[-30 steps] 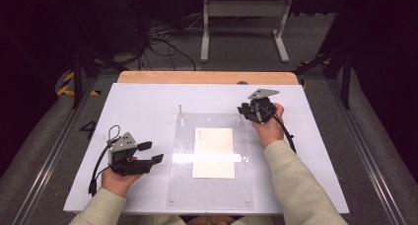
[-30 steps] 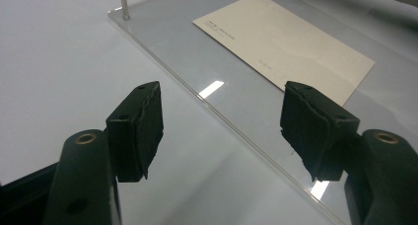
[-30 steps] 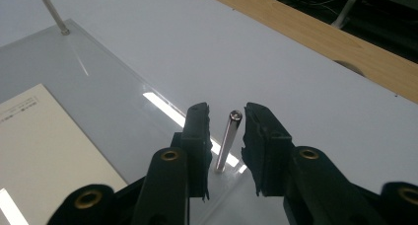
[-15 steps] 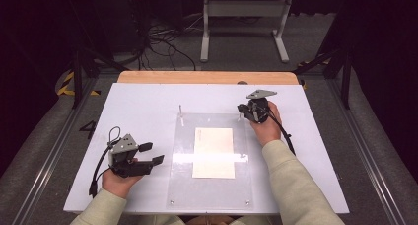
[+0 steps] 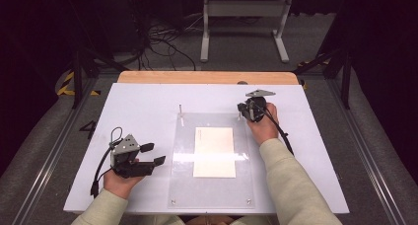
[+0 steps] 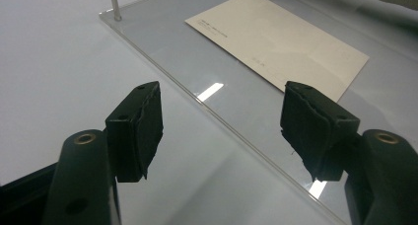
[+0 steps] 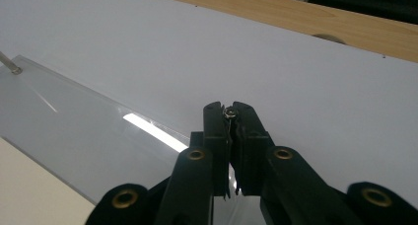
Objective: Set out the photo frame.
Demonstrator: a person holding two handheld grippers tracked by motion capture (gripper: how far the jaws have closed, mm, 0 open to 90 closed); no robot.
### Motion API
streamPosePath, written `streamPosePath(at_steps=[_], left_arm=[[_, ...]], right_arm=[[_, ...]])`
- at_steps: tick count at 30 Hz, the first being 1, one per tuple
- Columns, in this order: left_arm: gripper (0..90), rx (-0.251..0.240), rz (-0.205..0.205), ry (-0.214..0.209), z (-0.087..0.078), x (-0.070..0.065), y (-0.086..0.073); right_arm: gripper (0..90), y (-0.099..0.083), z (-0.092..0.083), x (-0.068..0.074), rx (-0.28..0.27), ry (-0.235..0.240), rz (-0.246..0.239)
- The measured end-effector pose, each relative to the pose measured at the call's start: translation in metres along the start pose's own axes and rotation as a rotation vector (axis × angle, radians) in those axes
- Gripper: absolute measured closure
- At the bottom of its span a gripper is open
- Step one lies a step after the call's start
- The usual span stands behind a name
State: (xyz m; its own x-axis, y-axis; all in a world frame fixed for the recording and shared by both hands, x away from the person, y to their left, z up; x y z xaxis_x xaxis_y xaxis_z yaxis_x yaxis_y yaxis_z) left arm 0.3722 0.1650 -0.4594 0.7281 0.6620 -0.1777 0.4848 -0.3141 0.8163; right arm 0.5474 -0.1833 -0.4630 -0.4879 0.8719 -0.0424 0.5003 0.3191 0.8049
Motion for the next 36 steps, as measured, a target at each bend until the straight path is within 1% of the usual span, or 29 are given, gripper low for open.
streamPosePath(at_steps=[3,5,6,8,9,10,11,13,14,15,17,18,20,25,26,28,31,35,36], left_arm=[[33.0,-0.005,-0.011,0.002,-0.001,0.0,-0.001],[33.0,-0.007,-0.007,0.007,-0.002,0.001,-0.001],[33.0,-0.01,-0.012,0.007,-0.003,0.001,-0.001],[33.0,-0.011,-0.008,0.011,-0.004,0.001,-0.002],[33.0,-0.01,-0.013,0.014,-0.004,0.001,-0.002],[33.0,-0.011,-0.007,0.016,-0.005,0.001,-0.002],[32.9,-0.011,-0.007,0.016,-0.005,0.001,-0.002],[32.6,-0.015,-0.01,0.018,-0.006,0.001,-0.002],[31.9,-0.018,0.0,0.023,-0.007,0.001,-0.002],[31.4,-0.019,0.001,0.029,-0.008,0.002,-0.002],[30.3,-0.027,0.016,0.03,-0.009,0.002,-0.003],[30.1,-0.031,0.015,0.033,-0.01,0.002,-0.003],[28.5,-0.044,0.026,0.036,-0.013,0.001,-0.004],[23.8,-0.064,0.075,0.047,-0.017,-0.004,-0.007],[22.7,-0.065,0.095,0.048,-0.018,-0.005,-0.007],[21.5,-0.073,0.121,0.048,-0.018,-0.009,-0.007],[18.6,-0.098,0.169,0.044,-0.016,-0.015,-0.003],[15.2,-0.145,0.246,0.032,-0.008,-0.028,0.007],[13.9,-0.155,0.262,0.031,-0.006,-0.031,0.01]], right_arm=[[85.6,0.001,0.003,-0.002,0.002,0.012,0.008],[85.6,0.003,0.004,-0.004,0.005,0.016,0.015],[85.7,0.003,0.005,-0.005,0.006,0.019,0.021],[85.6,0.005,0.007,-0.007,0.007,0.028,0.041],[85.6,0.005,0.008,-0.008,0.007,0.032,0.049],[85.6,0.006,0.01,-0.009,0.007,0.034,0.06],[85.6,0.006,0.01,-0.009,0.007,0.034,0.06],[85.5,0.007,0.012,-0.011,0.007,0.048,0.082],[85.5,0.008,0.013,-0.012,0.007,0.051,0.09],[85.5,0.008,0.014,-0.013,0.009,0.056,0.094],[85.5,0.009,0.016,-0.015,0.012,0.067,0.108],[85.4,0.01,0.017,-0.015,0.013,0.071,0.114],[85.4,0.01,0.019,-0.016,0.014,0.077,0.129],[85.3,0.011,0.024,-0.02,0.01,0.098,0.162],[85.3,0.011,0.025,-0.02,0.01,0.102,0.167],[85.2,0.011,0.027,-0.021,0.011,0.107,0.182],[85.0,0.011,0.029,-0.022,0.012,0.113,0.196],[84.5,0.011,0.032,-0.022,0.018,0.114,0.192],[84.1,0.01,0.033,-0.021,0.027,0.115,0.188]])
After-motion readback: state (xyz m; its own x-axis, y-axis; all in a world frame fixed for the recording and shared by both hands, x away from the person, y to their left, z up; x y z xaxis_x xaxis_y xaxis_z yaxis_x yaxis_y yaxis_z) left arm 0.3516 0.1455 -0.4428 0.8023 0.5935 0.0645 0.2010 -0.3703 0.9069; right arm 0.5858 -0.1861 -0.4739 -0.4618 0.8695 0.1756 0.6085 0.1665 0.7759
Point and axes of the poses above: each handheld gripper's, and its own axes: z roughly forward along the jaws, y roughly out of its top, x roughly to its left, the point moved 6 cm from there along z, roughly forward along the jaws, and after that the axes turned 4 degrees about -z, right-handed, at the moved point
